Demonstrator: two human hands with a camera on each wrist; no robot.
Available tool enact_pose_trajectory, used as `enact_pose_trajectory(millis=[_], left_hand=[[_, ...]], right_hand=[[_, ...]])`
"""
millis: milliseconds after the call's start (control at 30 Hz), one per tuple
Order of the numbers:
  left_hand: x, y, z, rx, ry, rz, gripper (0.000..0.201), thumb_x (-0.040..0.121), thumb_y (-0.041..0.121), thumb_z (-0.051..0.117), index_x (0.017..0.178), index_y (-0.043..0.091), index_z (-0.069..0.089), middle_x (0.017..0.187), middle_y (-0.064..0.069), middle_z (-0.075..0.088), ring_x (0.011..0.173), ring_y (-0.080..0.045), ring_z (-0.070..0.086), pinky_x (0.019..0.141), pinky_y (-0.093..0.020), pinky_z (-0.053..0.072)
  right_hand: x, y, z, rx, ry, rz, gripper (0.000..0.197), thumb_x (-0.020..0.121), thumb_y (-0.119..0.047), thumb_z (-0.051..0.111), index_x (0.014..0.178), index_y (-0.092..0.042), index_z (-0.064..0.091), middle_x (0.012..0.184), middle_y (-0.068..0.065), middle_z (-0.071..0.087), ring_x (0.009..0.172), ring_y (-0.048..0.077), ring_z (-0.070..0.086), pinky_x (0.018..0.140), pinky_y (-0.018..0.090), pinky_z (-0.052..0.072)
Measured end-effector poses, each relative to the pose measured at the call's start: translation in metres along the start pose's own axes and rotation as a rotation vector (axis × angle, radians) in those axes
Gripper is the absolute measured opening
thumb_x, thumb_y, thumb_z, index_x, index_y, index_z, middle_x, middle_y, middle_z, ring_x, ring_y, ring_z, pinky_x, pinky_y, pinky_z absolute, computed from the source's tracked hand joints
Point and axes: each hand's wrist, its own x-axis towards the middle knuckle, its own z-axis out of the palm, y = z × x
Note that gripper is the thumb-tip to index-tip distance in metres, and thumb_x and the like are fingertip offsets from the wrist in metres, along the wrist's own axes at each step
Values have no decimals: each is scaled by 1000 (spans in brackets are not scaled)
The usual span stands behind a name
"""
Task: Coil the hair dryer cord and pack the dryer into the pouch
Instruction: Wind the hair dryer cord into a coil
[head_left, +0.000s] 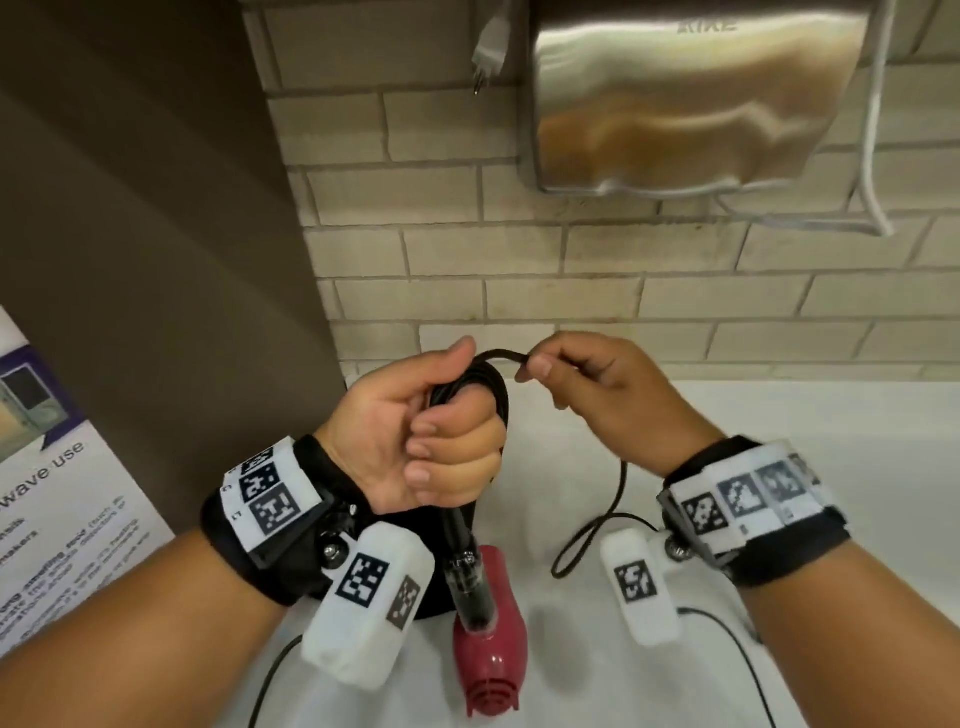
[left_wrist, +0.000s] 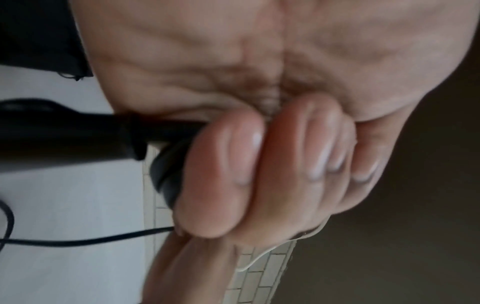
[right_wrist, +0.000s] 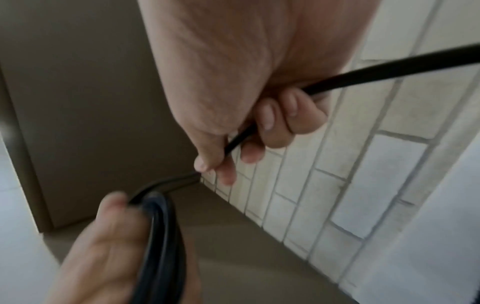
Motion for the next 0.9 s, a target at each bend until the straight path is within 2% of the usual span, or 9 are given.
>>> enact_pose_trajectory(millis=[100,267,367,467,567,633,733,833,900], left_hand=[[1,5,-1,-54,30,119,56,98,38,39,48,16,24,42,0,15,34,-16,15,40,-31,14],[-4,11,-15,-50,215,310,52,101,42,31,56,18,31,51,0,25,51,-17,25,52,-30,25],[-2,4,-17,-48,273,375,46,101,42,37,64,16,42,60,0,38,65,-18,41,67,-31,41],[1,-2,-16,48,343,444,27,97,29,47,77,12,52,108,-15,69,125,-32,60,112,-43,41],[2,-3,-20,229,433,459,18,99,18,45,91,11,59,150,-18,52,144,-26,43,124,-45,20],[4,-7,-19,443,570,453,22,97,16,48,109,11,66,150,-8,54,143,-14,44,124,-40,19],[13,-13,-11,664,629,324,42,95,26,51,134,14,60,142,6,62,137,-6,49,119,-32,30],[14,-11,3,652,527,145,50,99,50,35,124,15,62,108,9,77,113,-7,65,99,-21,45],[11,-8,6,661,438,75,65,96,60,22,114,13,63,95,-2,74,100,-18,67,98,-33,46]], right_hand=[[-22,1,29,-27,38,86,22,102,-29,52,93,-24,71,60,-24,59,59,-1,53,61,13,41],[-56,-22,45,-341,-193,102,30,104,-45,35,108,-29,60,59,-6,53,58,12,53,64,39,50],[-54,-30,44,-560,-225,70,28,105,-43,32,99,-25,51,59,-5,46,59,19,51,58,38,45],[-54,-40,40,-743,-284,-5,21,105,-37,34,94,-22,45,67,-5,46,62,23,49,57,36,42],[-54,-52,35,-821,-397,-37,17,105,-30,38,95,-20,47,69,-5,40,57,19,43,50,31,33],[-49,-63,30,-856,-457,-90,20,102,-25,48,83,-22,41,63,-9,34,48,11,34,44,25,27],[-34,-81,14,-894,-435,-231,14,100,-28,52,87,-24,57,76,-8,59,59,17,56,55,31,48],[-13,-92,-7,-766,-387,-259,21,98,-39,53,103,-28,70,96,-13,68,81,12,64,73,33,53],[-2,-89,-17,-678,-354,-262,19,91,-45,62,93,-31,75,86,-14,65,75,5,61,70,33,54]])
